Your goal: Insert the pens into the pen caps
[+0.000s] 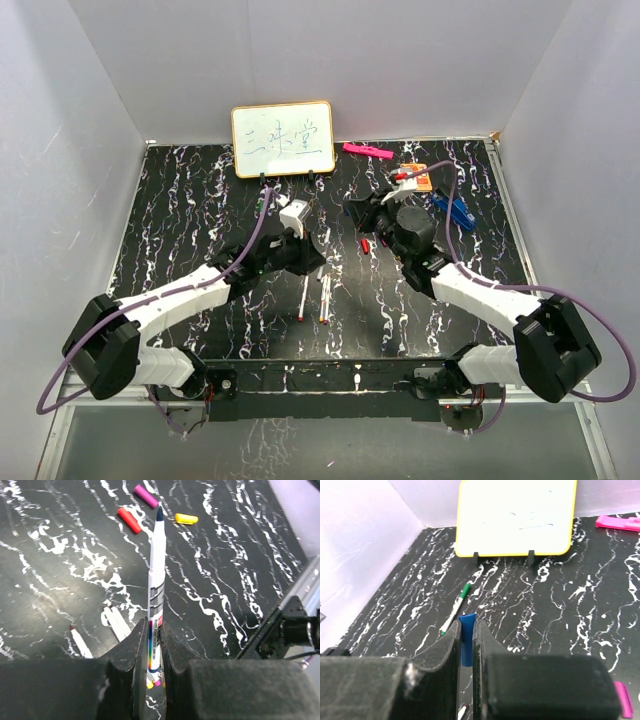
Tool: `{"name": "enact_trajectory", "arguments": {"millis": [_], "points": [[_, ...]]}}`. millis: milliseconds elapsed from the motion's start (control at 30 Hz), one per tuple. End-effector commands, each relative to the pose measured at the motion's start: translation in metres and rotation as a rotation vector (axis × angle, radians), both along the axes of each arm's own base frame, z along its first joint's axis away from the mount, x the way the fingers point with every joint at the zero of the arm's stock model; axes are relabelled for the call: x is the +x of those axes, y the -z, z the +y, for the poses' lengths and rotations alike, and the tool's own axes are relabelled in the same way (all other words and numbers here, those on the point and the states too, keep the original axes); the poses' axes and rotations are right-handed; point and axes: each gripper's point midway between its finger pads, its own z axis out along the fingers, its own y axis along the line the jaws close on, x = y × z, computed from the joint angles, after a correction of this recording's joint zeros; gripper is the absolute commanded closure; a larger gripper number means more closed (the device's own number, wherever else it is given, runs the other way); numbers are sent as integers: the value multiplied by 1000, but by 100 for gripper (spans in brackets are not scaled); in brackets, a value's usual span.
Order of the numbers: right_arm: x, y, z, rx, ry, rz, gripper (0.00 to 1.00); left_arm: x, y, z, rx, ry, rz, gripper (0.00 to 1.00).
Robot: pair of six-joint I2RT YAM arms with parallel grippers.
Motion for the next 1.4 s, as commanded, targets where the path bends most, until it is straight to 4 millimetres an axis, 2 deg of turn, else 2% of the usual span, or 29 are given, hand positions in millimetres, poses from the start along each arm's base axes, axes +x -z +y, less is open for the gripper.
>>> {"name": "enact_trajectory", "arguments": {"millis": [0,167,633,1067,1367], "points": [[-10,-59,11,161,-76,-195,100,-11,-40,-18,-169,118,-110,100],[-14,-61,17,229,-116,-211,100,-16,-48,-20,-211,137,-120,100],[-28,-55,21,318,-170,-201,100,-10,-56,-28,-298,98,-98,100],[-30,-64,17,361,-157,-231,100,-11,-50,-27,-303,90,-80,100],[-32,-60,19,366,-171,-213,100,-9,-51,-28,-304,85,-84,100]]}}
